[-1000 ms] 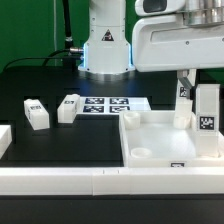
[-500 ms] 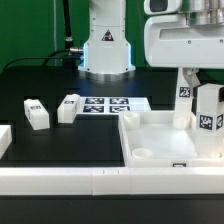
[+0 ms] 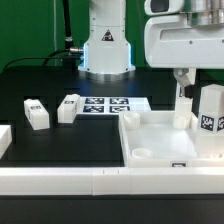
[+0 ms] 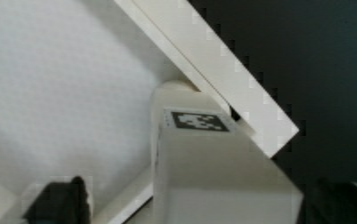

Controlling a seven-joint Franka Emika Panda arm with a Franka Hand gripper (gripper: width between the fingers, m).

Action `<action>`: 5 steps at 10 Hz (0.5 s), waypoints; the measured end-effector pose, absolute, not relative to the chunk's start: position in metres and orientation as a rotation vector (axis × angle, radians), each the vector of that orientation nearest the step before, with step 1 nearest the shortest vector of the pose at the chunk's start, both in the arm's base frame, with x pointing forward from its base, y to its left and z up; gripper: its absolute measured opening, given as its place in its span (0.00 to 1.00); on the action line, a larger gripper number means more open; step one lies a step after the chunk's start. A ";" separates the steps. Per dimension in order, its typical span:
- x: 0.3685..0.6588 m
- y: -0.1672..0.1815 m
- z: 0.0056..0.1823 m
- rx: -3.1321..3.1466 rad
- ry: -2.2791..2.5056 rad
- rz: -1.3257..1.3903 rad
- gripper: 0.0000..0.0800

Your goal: Assemble desk

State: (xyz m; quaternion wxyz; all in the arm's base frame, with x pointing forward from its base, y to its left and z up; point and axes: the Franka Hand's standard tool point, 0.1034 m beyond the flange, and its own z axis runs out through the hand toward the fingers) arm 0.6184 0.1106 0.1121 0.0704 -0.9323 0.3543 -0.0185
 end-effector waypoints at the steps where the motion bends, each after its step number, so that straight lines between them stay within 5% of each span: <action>1: 0.618 0.111 0.112 -2.863 0.914 -0.070 0.80; 5: 0.618 0.111 0.111 -3.010 0.353 -0.108 0.81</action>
Offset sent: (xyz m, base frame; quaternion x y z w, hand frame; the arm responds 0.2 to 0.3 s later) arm 0.0008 0.0000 -0.0012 -0.0474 0.0086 -0.2813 0.9584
